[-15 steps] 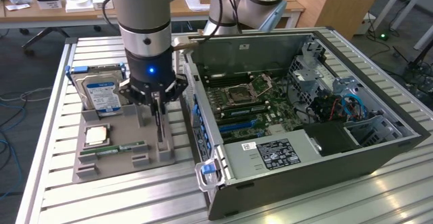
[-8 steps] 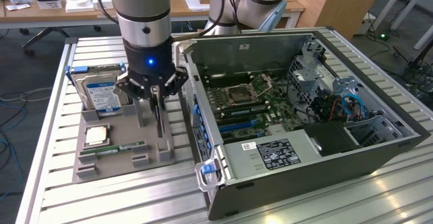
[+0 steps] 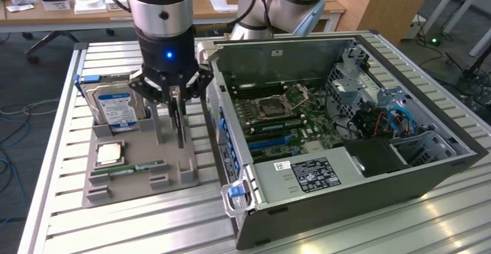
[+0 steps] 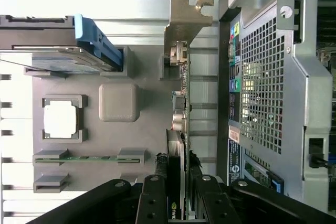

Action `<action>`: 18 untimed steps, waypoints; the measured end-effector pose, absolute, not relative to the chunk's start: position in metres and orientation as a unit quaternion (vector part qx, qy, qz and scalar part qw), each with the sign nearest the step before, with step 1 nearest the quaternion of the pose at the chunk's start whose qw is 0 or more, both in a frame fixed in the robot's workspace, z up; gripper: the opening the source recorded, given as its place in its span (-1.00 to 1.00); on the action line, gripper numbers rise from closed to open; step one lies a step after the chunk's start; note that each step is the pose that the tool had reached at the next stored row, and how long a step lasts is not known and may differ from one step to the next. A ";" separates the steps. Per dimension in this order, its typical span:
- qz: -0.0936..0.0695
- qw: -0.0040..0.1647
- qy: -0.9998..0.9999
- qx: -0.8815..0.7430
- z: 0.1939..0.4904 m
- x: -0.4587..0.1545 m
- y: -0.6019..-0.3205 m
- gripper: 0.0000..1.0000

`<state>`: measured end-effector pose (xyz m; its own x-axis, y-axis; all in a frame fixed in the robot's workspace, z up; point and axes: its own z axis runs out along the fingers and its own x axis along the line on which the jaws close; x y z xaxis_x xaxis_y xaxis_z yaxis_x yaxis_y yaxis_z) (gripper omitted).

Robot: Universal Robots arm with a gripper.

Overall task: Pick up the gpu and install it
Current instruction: 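Pick up the gpu and move the gpu toward the slot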

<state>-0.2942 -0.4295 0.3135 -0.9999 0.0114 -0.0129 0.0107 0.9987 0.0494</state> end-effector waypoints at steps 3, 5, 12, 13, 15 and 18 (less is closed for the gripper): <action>0.025 0.007 1.000 0.005 0.325 -0.294 -0.429 -0.47; 0.025 0.007 1.000 0.004 0.333 -0.294 -0.429 -0.47; 0.025 0.007 1.000 0.003 0.361 -0.294 -0.429 -0.47; 0.025 0.007 1.000 0.003 0.365 -0.294 -0.429 -0.47; 0.025 0.007 1.000 0.003 0.373 -0.294 -0.429 -0.47; 0.025 0.007 1.000 0.003 0.383 -0.294 -0.429 -0.47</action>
<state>-0.2942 -0.4295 0.3826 -0.9999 0.0062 -0.0129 0.0056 0.9988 0.0494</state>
